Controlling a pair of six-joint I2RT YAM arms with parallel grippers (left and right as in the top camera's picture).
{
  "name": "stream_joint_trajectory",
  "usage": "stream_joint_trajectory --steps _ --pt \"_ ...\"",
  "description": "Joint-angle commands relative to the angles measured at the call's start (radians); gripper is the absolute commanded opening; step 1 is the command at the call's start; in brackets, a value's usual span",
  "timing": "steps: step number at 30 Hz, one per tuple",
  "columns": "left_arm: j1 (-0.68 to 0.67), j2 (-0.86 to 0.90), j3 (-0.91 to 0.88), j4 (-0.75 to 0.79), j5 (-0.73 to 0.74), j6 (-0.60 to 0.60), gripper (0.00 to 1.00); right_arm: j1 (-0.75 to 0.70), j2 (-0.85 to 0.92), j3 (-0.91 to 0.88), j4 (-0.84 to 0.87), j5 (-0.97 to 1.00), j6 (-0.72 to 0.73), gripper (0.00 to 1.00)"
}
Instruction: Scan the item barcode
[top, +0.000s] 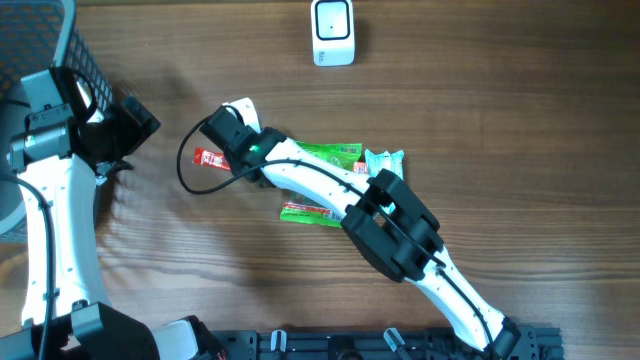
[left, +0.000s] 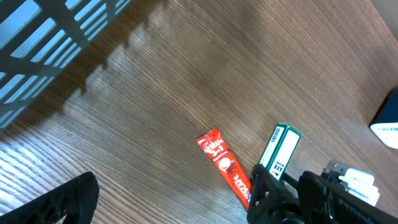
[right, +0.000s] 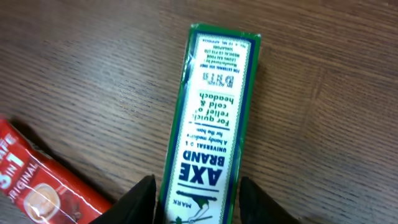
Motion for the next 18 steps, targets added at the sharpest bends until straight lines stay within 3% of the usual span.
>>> stream_joint_trajectory --steps 1,3,13,18 --pt "0.009 -0.01 0.002 0.009 -0.025 -0.002 1.0 0.0 -0.015 -0.007 0.009 0.007 0.007 0.41" --pt "0.009 -0.01 0.002 0.009 -0.025 -0.002 1.0 -0.001 -0.026 -0.006 -0.005 0.035 0.005 0.37" --pt "0.009 -0.01 0.002 0.009 -0.025 -0.001 1.0 -0.002 -0.048 -0.007 -0.037 0.018 0.005 0.35" --pt "0.009 -0.01 0.002 0.009 -0.025 -0.002 1.0 -0.069 -0.115 -0.007 -0.07 -0.206 -0.043 0.33"
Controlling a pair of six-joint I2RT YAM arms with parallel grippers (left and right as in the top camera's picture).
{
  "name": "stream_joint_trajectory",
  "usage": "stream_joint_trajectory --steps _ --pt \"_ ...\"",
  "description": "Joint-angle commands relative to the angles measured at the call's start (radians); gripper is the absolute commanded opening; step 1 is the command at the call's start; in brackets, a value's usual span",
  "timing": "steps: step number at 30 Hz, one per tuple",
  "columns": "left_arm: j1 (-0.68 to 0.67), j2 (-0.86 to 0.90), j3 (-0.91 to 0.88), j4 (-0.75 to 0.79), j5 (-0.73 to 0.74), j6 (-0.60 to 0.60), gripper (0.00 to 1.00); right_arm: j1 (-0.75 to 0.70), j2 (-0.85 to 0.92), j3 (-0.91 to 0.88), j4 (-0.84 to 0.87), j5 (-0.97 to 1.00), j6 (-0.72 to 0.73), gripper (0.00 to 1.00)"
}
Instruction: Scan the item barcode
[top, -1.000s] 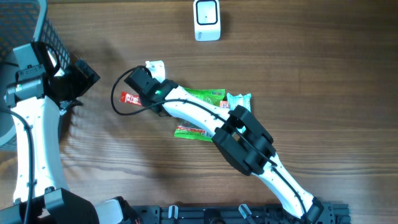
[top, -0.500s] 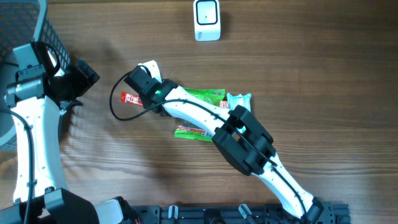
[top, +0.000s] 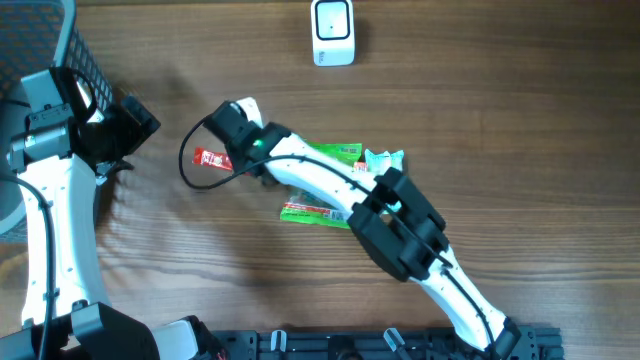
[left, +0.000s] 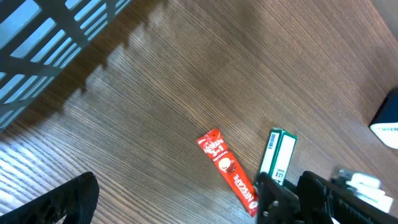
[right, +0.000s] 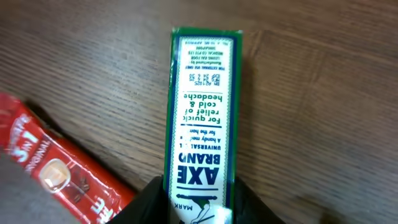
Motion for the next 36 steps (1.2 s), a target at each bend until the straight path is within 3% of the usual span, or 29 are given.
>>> stream_joint_trajectory --steps 1,5,10,13,19,22,25,28,36 --pt "0.009 -0.01 0.002 0.01 -0.025 -0.002 1.0 -0.063 -0.09 -0.002 -0.022 -0.158 -0.06 0.29" --pt "0.009 -0.01 0.002 0.009 -0.025 -0.002 1.0 -0.092 -0.093 -0.002 -0.032 -0.252 -0.068 0.27" --pt "0.009 -0.01 0.002 0.01 -0.025 -0.002 1.0 -0.187 -0.092 -0.003 -0.037 -0.618 -0.09 0.27" --pt "0.009 -0.01 0.002 0.01 -0.025 -0.002 1.0 -0.224 -0.085 -0.018 -0.024 -0.721 -0.091 0.27" --pt "0.009 -0.01 0.002 0.009 -0.025 -0.002 1.0 -0.271 -0.085 -0.22 0.264 -1.008 -0.039 0.26" --pt "0.009 -0.01 0.002 0.009 -0.025 -0.002 1.0 -0.282 -0.085 -0.301 0.367 -0.992 -0.01 0.26" --pt "0.009 -0.01 0.002 0.009 -0.025 -0.002 1.0 -0.285 -0.085 -0.303 0.348 -0.93 -0.014 0.28" --pt "0.009 -0.01 0.002 0.009 -0.025 -0.002 1.0 -0.288 -0.085 -0.319 0.336 -0.837 -0.014 0.37" --pt "0.009 -0.01 0.002 0.009 -0.025 -0.002 1.0 -0.29 -0.085 -0.319 0.332 -0.808 -0.032 0.43"
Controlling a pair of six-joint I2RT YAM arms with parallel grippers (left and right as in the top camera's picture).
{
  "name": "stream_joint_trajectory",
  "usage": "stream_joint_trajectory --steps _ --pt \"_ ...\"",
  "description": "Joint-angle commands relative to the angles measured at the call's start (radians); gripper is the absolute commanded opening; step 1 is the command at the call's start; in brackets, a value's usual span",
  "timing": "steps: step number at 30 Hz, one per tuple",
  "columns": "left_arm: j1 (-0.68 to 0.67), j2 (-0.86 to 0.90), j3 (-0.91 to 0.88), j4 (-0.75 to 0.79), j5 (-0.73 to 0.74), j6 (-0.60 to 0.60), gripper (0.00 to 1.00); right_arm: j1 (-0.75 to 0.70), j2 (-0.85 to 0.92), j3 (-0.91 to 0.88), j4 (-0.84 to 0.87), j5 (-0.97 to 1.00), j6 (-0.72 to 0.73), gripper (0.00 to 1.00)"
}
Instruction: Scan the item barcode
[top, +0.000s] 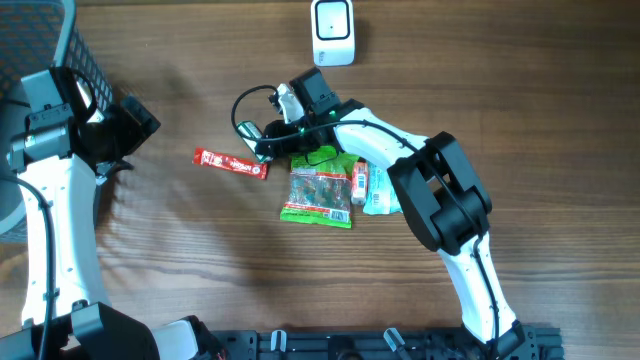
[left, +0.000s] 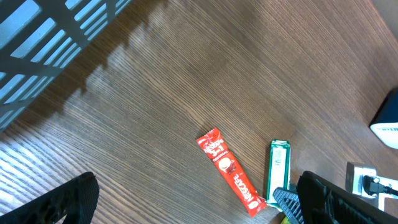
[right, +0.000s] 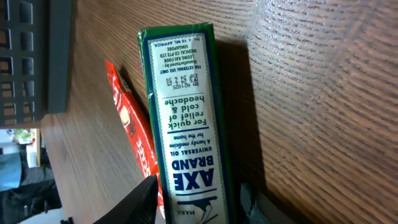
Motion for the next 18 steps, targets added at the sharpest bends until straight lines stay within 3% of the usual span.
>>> stream_joint_trajectory --steps 1,11,15,18 --pt "0.009 -0.01 0.002 0.01 -0.025 -0.002 1.0 -0.01 -0.024 -0.014 -0.002 0.053 -0.03 0.47" --pt "0.009 -0.01 0.002 0.009 -0.025 -0.002 1.0 -0.074 -0.056 -0.01 0.016 0.07 -0.092 0.57" --pt "0.009 -0.01 0.002 0.01 -0.025 -0.002 1.0 -0.062 -0.203 -0.01 -0.068 0.15 -0.213 0.64" --pt "0.009 -0.01 0.002 0.009 -0.025 -0.002 1.0 0.003 -0.298 -0.01 -0.166 0.218 -0.408 0.73"
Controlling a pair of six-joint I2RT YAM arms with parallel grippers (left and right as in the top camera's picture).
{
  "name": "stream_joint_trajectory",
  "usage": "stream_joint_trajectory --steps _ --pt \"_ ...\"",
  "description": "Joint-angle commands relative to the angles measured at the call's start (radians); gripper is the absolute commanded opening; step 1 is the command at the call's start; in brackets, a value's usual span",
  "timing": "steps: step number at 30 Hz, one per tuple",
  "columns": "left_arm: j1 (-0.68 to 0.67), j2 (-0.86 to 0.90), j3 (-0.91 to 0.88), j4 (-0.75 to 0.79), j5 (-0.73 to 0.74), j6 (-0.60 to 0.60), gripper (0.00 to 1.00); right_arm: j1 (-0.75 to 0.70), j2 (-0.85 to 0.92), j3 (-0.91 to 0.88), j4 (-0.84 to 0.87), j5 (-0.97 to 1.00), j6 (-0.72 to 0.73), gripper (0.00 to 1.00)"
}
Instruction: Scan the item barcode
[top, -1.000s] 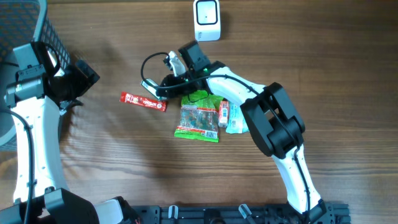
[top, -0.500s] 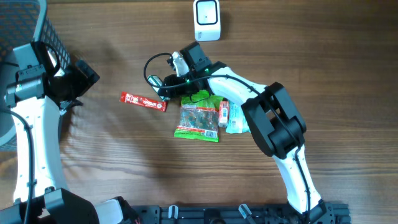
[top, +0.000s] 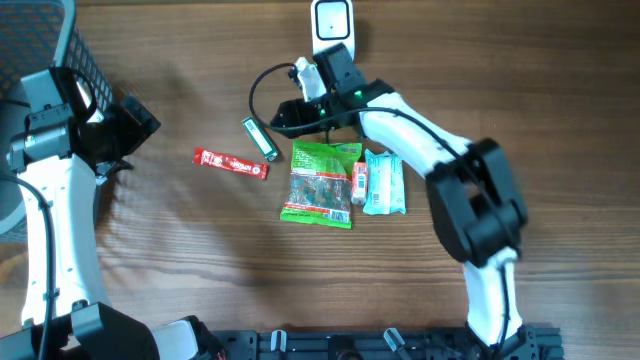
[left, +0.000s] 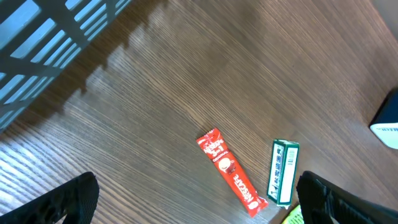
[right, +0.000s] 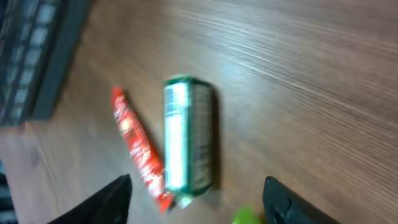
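Note:
A small green and white box (top: 260, 138) lies flat on the wooden table, also seen as the box (right: 186, 140) in the right wrist view, which is blurred. My right gripper (right: 199, 205) is open and stands back from the box, nothing between its fingers; overhead, the right gripper (top: 284, 117) sits between the box and the white scanner (top: 332, 32) at the far edge. A red sachet (top: 231, 163) lies left of the box. My left gripper (left: 196, 208) is open and empty at the table's left, far from the box (left: 283, 171).
A green snack packet (top: 322, 183), a small packet (top: 360, 180) and a pale teal packet (top: 384, 183) lie right of the box. A dark wire basket (top: 40, 40) stands at the far left corner. The right arm's cable (top: 258, 90) loops above the box.
My right gripper was shut on the green box; now it is open and has drawn back toward the scanner. The box lies on the table beside the red sachet. The left arm is unmoved.
My right gripper first straddled the green box near the red sachet, then was shut on it. Later it held the box, turned, a little to the right. Now the box lies released on the table and the gripper is open nearer the scanner.

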Motion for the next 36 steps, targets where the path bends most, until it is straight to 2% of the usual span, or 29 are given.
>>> stream_joint_trajectory --steps 1,2,5,10,13,16,18,23,25,30,31,32,34,36 --pt "0.009 -0.01 0.002 0.009 -0.025 -0.002 1.0 0.093 -0.114 0.005 -0.053 0.094 -0.261 0.79" --pt "0.009 -0.01 0.002 0.009 -0.025 -0.002 1.0 0.13 -0.112 0.005 -0.057 0.124 -0.294 0.86" --pt "0.009 -0.01 0.002 0.009 -0.025 -0.002 1.0 0.224 -0.079 0.002 -0.056 0.201 -0.365 0.99" --pt "0.009 -0.01 0.002 0.009 -0.025 -0.002 1.0 0.325 -0.01 0.002 -0.025 0.257 -0.402 0.98" --pt "0.009 -0.01 0.002 0.009 -0.025 -0.001 1.0 0.349 0.037 0.001 -0.009 0.423 -0.423 0.68" --pt "0.009 -0.01 0.002 0.009 -0.025 -0.002 1.0 0.35 0.064 0.001 0.039 0.454 -0.425 0.5" --pt "0.009 -0.01 0.002 0.009 -0.025 -0.002 1.0 0.35 0.082 0.001 0.057 0.46 -0.452 0.47" --pt "0.009 -0.01 0.002 0.009 -0.025 -0.002 1.0 0.347 0.148 0.001 0.088 0.483 -0.475 0.47" --pt "0.009 -0.01 0.002 0.009 -0.025 -0.002 1.0 0.345 0.154 0.001 0.089 0.483 -0.475 0.44" --pt "0.009 -0.01 0.002 0.009 -0.025 -0.002 1.0 0.345 0.154 0.001 0.06 0.481 -0.473 0.31" --pt "0.009 -0.01 0.002 0.009 -0.025 -0.002 1.0 0.345 0.154 0.001 0.05 0.48 -0.472 0.24" --pt "0.009 -0.01 0.002 0.009 -0.025 -0.002 1.0 0.346 0.154 0.001 0.034 0.47 -0.461 0.07" --pt "0.009 -0.01 0.002 0.009 -0.025 -0.002 1.0 0.346 0.147 0.002 0.012 0.459 -0.396 0.04" --pt "0.009 -0.01 0.002 0.009 -0.025 -0.001 1.0 0.345 0.115 0.002 -0.002 0.352 -0.393 0.04"
